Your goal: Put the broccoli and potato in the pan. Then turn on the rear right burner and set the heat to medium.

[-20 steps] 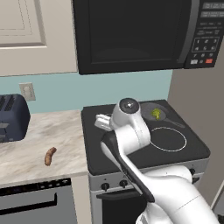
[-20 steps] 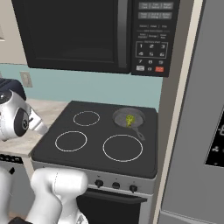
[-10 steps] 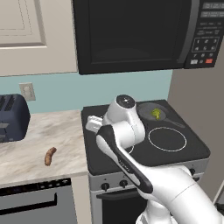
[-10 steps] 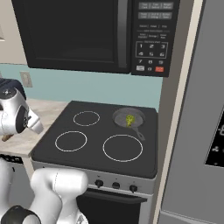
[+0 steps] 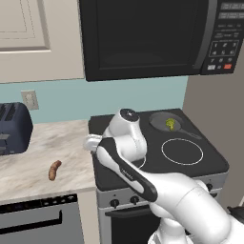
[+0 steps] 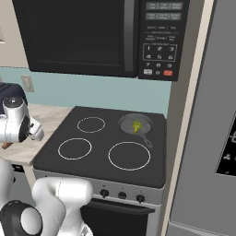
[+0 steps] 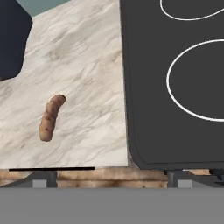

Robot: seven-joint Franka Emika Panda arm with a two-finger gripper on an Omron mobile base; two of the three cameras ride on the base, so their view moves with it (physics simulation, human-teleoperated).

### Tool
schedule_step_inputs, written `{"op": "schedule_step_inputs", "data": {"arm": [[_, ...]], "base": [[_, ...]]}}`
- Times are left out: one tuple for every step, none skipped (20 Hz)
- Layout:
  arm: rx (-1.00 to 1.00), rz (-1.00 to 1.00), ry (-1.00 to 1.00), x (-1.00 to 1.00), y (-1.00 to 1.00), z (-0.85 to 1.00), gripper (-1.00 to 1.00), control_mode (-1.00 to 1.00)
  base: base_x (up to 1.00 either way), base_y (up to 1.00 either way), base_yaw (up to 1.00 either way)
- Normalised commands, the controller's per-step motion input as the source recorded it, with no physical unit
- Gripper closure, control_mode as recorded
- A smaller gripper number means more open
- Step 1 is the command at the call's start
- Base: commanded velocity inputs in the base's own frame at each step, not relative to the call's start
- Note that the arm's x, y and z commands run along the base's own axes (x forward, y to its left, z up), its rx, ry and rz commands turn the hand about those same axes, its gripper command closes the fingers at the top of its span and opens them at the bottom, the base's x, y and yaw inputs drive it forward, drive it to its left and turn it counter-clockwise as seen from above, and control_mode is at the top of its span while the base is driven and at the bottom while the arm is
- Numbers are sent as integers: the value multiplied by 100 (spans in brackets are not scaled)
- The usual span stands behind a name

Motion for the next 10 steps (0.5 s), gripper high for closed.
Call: {"op": "schedule_step_inputs", "data": {"arm": [[0, 12, 0, 32, 44, -24, -100, -100], [0, 9, 0, 38, 44, -22, -100, -100], [0, 6, 2, 37, 42, -19, -100, -100], [0, 4, 4, 37, 41, -17, -100, -100], [0, 2, 5, 36, 41, -16, -100, -100], [0, 0, 6, 34, 36, -15, -100, -100], [0, 0, 8, 34, 39, -16, -100, -100], [-1, 0, 10, 35, 39, -16, -100, -100], [-2, 0, 14, 35, 41, -15, -100, -100], [-3, 0, 16, 36, 46, -15, -100, -100]], "base": [[0, 0, 0], [0, 0, 0], [0, 0, 0], [0, 0, 0], [0, 0, 0], [0, 0, 0], [0, 0, 0], [0, 0, 0], [0, 0, 0], [0, 0, 0]]}}
